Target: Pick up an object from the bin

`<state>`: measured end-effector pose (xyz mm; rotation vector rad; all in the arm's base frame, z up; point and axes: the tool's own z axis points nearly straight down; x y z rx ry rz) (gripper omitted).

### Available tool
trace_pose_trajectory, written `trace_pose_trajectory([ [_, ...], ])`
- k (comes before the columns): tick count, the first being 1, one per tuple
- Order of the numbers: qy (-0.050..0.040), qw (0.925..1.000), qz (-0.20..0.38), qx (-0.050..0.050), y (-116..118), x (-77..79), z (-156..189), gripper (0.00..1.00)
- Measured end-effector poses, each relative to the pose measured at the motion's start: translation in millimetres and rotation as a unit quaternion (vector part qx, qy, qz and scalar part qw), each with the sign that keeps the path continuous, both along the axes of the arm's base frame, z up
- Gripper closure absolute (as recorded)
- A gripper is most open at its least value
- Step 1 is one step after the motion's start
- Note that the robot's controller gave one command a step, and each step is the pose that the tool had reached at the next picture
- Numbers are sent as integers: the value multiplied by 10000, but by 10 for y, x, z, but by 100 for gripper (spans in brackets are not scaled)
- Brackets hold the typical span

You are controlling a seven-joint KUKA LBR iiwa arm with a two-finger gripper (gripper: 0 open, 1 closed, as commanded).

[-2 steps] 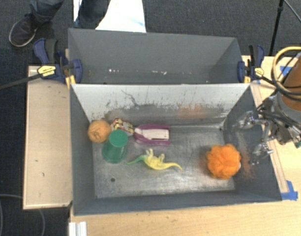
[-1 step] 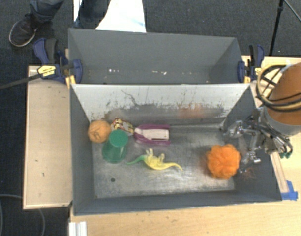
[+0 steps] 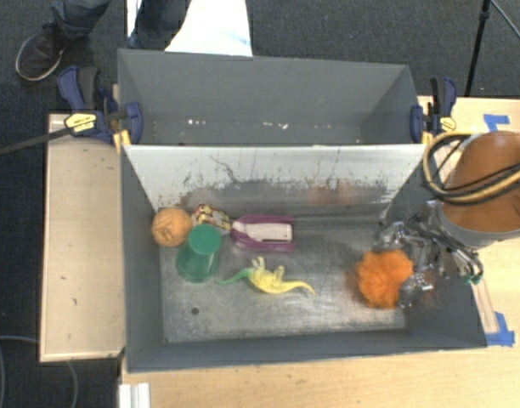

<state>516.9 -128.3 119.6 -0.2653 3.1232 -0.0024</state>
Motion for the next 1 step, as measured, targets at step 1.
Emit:
trace_pose_trajectory([
  [1,-37,9995,-329,-3,-46,-228,-423,100],
])
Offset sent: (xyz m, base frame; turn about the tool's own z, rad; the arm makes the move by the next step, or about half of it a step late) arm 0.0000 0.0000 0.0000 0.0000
